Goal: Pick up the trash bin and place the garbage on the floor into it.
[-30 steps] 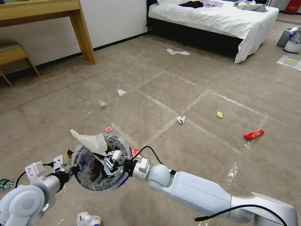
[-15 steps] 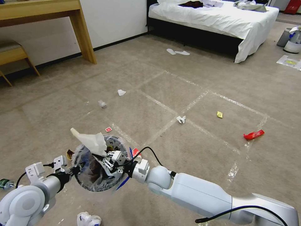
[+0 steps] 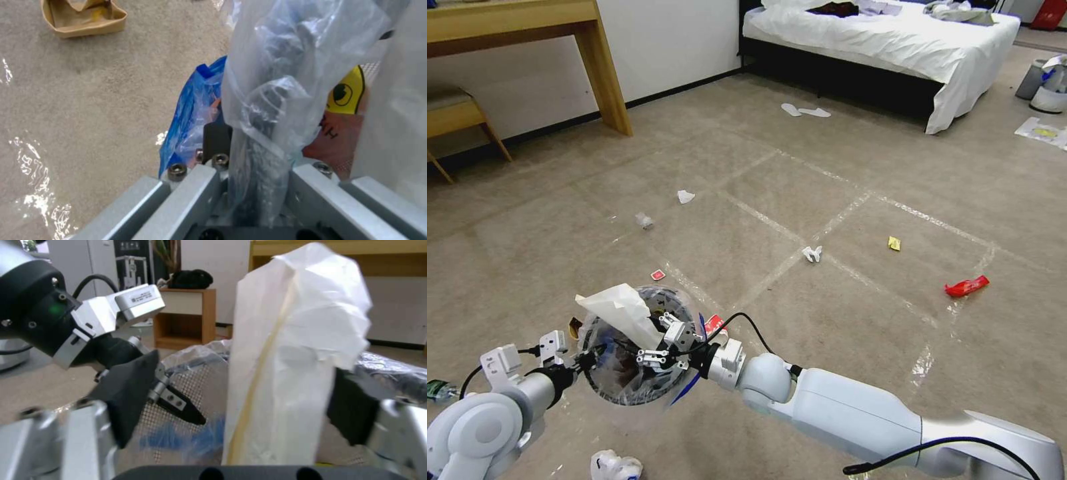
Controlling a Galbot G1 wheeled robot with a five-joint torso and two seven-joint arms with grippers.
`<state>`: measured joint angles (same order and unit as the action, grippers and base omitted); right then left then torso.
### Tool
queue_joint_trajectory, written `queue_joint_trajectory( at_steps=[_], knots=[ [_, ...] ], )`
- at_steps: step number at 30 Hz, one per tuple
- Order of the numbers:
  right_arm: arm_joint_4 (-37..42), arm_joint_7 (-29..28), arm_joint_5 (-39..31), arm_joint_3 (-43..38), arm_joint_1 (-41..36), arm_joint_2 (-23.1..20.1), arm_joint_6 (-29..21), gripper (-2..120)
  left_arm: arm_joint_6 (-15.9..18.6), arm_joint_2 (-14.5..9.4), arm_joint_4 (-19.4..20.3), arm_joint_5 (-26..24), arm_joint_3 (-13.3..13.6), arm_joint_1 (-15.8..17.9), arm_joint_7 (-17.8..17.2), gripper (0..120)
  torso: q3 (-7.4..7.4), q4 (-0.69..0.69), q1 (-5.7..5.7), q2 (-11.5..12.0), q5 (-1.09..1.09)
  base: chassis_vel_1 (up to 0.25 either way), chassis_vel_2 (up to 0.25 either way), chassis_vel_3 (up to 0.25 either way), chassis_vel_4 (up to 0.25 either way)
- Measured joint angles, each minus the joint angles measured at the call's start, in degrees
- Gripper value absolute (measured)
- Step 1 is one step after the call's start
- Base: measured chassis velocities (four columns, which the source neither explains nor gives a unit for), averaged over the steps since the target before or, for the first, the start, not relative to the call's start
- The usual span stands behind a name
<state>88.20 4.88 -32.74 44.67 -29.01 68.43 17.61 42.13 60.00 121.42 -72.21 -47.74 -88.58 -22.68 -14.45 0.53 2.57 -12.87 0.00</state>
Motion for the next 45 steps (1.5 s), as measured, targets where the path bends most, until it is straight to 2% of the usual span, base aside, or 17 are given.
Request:
queue_joint_trajectory(
  at_steps=[4, 6, 34, 45],
  knots=[
    [0.2, 0.0, 0.0, 0.0, 0.0, -0.1, 0.0, 96, 0.0, 0.0, -0.2, 0.1, 0.0, 0.1, 0.0, 0, 0.0, 0.0, 0.0, 0.0, 0.0, 0.0, 0.0, 0.0, 0.0],
    [0.2, 0.1, 0.0, 0.0, 0.0, -0.2, 0.0, 96, 0.0, 0.0, -0.2, 0.1, 0.0, 0.1, 0.0, 0, 0.0, 0.0, 0.0, 0.0, 0.0, 0.0, 0.0, 0.0, 0.0],
    [5.5, 0.0, -0.8, -1.6, -0.3, -0.5, 0.3, 96, 0.0, 0.1, -1.2, 0.8, -0.1, 0.1, 0.0, 0, 0.0, 0.0, 0.0, 0.0, 0.0, 0.0, 0.0, 0.0, 0.0],
    [6.4, 0.0, -1.2, -0.4, 0.0, -1.9, 0.0, 94, 0.0, -0.5, -1.9, 0.5, -0.3, 1.0, 0.1, 0, 0.0, 0.0, 0.0, 0.0, 0.0, 0.0, 0.0, 0.0, 0.0]
  ],
)
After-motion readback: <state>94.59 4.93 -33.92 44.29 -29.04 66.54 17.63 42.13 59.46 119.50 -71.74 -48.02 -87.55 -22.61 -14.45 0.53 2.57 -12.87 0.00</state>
